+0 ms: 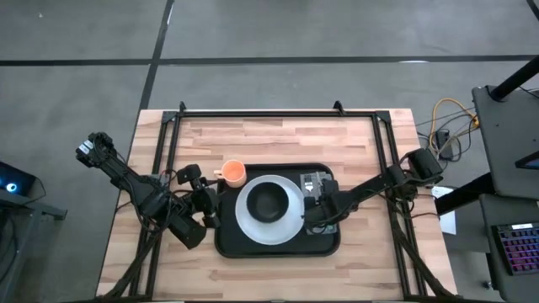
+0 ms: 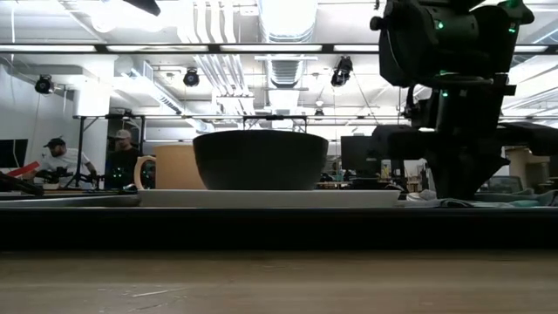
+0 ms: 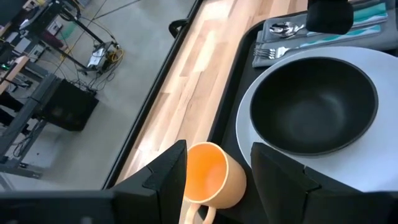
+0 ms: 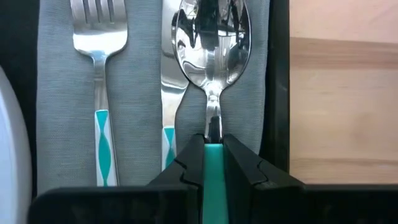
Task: Set up tray
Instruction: Put the blue spoon on the gray napkin to the right of the blue knife, then return to Home Position
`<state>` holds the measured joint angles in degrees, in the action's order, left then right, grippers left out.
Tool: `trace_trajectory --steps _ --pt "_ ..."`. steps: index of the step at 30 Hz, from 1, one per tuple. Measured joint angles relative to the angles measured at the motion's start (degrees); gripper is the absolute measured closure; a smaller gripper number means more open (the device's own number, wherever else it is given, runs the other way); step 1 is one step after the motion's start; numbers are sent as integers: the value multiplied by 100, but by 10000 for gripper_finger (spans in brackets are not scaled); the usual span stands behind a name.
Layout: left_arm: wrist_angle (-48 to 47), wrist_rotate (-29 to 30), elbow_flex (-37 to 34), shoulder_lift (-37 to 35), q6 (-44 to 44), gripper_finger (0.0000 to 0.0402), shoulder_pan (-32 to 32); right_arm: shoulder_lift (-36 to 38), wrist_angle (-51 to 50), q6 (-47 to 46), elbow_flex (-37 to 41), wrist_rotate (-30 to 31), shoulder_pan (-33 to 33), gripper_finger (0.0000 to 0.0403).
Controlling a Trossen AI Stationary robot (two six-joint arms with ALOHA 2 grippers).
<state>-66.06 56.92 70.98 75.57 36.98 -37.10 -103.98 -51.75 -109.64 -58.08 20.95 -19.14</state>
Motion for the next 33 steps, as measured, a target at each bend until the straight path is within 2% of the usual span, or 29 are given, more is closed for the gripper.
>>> trace_trajectory --steps 4,12,19,25,29,31,33 --pt "0 0 -2 0 0 242 0 -7 -35 24 -50 -15 1 366" --pt "-4 -3 -2 0 1 242 0 -7 -368 220 -312 -48 0 287" --pt "-15 -198 -2 0 -1 242 0 10 -1056 371 -725 110 -5 271" --pt "-195 -215 -2 -1 142 242 0 299 -2382 659 -1397 1214 -271 267" --pt "-1024 -177 -4 -148 796 242 -2 875 -2840 612 -1479 2371 -820 256" --pt "-1518 148 -46 -336 1405 242 -14 1264 -3004 430 -1299 2877 -1129 251" --pt "-1697 819 -232 -623 1738 242 -87 1685 -3219 229 -1030 3239 -1379 245"
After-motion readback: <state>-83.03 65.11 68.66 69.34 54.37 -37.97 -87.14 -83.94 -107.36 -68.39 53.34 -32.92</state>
